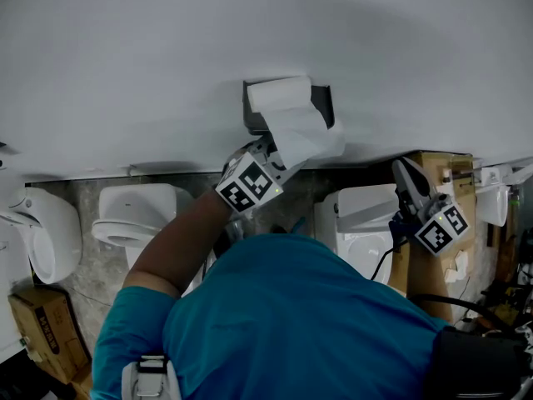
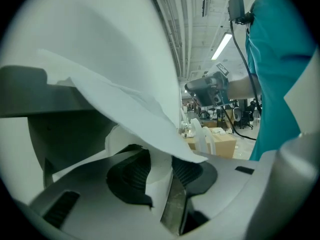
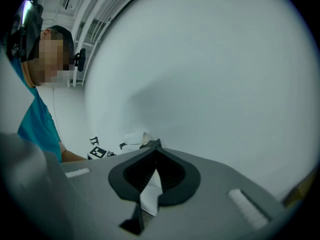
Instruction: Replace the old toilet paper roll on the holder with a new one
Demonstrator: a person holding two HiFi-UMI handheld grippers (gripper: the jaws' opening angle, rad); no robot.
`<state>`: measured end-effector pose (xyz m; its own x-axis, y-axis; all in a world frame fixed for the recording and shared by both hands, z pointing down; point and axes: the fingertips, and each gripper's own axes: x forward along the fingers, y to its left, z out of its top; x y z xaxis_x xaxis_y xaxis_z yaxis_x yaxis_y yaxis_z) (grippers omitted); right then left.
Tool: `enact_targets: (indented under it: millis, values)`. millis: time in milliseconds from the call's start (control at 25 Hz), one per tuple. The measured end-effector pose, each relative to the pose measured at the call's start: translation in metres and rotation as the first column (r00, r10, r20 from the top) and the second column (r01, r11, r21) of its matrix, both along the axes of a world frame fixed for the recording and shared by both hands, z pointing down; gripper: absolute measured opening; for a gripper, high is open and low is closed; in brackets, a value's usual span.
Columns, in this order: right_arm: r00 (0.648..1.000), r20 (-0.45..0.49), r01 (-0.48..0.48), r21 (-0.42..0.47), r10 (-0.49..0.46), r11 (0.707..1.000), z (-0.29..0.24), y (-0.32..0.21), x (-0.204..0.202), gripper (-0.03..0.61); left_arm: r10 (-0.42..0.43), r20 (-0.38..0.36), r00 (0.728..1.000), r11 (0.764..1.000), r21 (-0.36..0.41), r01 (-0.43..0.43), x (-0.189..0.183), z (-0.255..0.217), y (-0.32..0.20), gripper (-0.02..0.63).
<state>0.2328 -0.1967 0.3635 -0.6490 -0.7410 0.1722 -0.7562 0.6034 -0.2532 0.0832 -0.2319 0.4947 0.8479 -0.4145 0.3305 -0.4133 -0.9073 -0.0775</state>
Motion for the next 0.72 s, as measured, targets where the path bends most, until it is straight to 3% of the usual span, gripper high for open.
enact_targets:
  millis: [480,720]
  values:
    - [0.999,0.002,-0.047,-0.004,0.047,0.999,0.002,0.004,0.028,0.002,0.053,-0.064,0.997,0.998,-0.020,-0.055,0.042,-0.001,-0.005,0.138]
    - [0.998,-0.002,-0.065,-0.006,0.065,0.998,0.003,0.008,0.041,0.002,0.124,-0.032,0.992,0.991,-0.053,-0.126,0.068,0.018,0.015,0.138]
